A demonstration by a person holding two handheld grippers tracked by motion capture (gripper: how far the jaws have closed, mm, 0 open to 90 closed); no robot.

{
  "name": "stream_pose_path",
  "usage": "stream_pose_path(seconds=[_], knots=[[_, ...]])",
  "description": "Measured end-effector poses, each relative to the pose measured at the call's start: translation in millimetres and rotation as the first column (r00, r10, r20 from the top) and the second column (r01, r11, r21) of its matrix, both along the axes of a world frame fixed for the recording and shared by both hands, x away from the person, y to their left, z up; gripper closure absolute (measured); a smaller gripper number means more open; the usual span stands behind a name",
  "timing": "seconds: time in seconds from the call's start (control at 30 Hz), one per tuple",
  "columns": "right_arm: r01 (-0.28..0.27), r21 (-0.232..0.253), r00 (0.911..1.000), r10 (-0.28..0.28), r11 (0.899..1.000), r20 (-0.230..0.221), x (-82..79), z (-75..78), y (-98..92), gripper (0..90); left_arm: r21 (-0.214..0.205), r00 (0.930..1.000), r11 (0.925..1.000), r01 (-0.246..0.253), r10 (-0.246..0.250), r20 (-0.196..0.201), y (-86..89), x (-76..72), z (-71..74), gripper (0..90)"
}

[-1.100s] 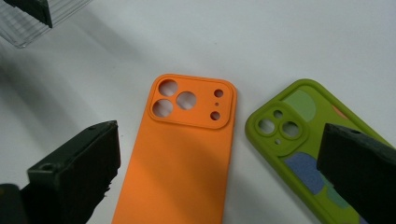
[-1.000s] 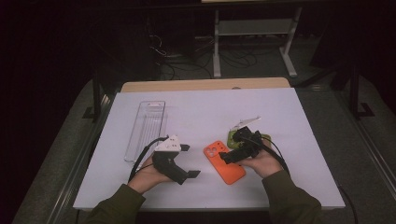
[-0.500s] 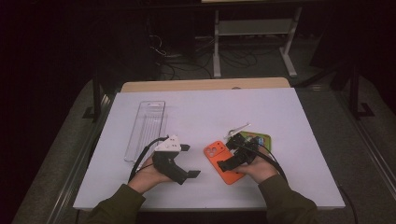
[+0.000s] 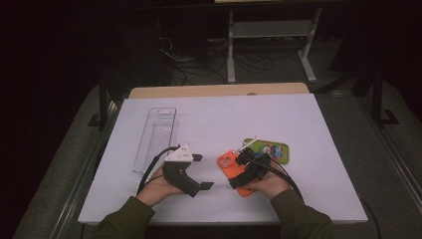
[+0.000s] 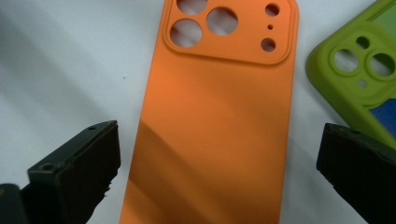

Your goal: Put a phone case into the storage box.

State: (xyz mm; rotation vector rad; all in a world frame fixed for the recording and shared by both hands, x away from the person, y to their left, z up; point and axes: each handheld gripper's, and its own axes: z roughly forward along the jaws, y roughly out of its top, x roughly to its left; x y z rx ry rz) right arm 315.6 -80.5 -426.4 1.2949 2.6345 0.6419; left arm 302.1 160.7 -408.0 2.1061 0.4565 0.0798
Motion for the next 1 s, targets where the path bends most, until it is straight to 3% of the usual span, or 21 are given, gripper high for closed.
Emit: stream_pose_path(seconds=[0.4, 1.0], knots=[[0.014, -0.048, 0.9998, -0.015, 0.999, -0.011, -1.0, -9.1, 7.5, 3.3, 0.003, 1.0, 1.0, -0.002, 0.002, -0.001, -0.4, 0.0, -0.6, 0.0], [0.047, -0.04, 0.9989, -0.047, 0.998, 0.008, -6.1, -10.2, 7.7, 9.3, 0.007, 1.0, 1.0, -0.003, 0.003, 0.0, -1.1, -0.1, -1.3, 0.0]])
